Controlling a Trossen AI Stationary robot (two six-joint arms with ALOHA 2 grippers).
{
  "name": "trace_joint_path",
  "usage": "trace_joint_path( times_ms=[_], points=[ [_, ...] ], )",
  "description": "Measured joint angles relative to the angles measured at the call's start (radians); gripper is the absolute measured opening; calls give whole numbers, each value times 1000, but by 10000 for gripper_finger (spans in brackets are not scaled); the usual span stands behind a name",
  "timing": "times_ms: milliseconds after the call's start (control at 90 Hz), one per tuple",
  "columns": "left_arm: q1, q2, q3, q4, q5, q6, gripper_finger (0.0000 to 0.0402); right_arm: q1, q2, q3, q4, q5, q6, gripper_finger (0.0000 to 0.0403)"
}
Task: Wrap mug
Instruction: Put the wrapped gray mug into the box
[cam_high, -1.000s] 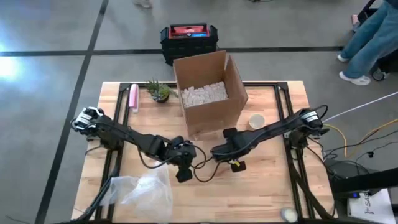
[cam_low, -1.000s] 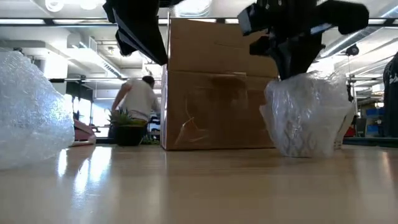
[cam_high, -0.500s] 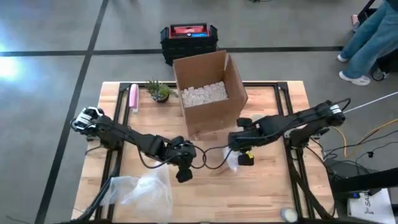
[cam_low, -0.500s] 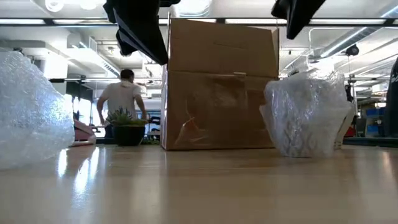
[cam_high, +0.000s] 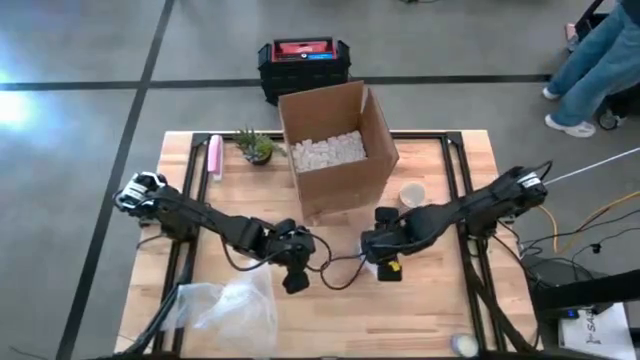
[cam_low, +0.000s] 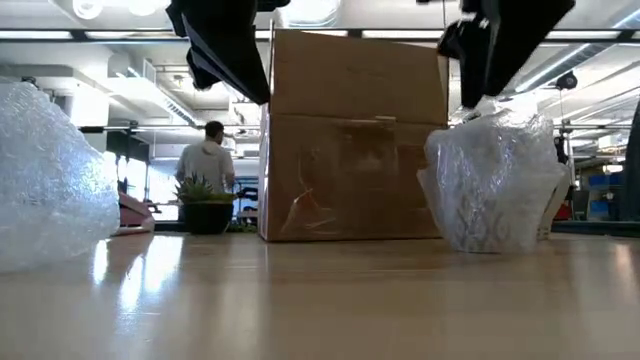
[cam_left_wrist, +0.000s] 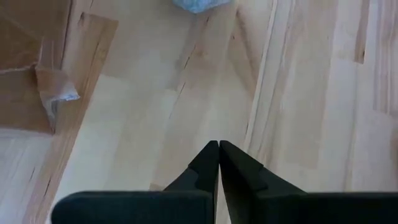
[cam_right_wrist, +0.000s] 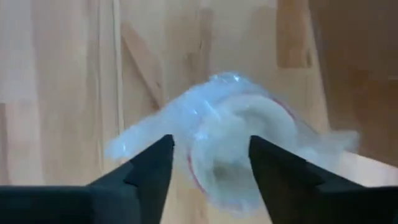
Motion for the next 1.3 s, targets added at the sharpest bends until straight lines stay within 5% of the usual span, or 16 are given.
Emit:
trace_joint_path(
  times_ms=[322,667,1022,1300],
  points=[
    [0,0,0,2,0,0,0,0,170,-23,21,-5,-64,215],
    [-1,0,0,4,0,0,0,-4,180,-22,24,-30,-90,23],
    [-2,0,0,9,0,0,0,7,-70,-24,30,-46,11,18],
    [-3,-1,0,12,0,0,0,4,-304,-22,89,52,142,18]
  ],
)
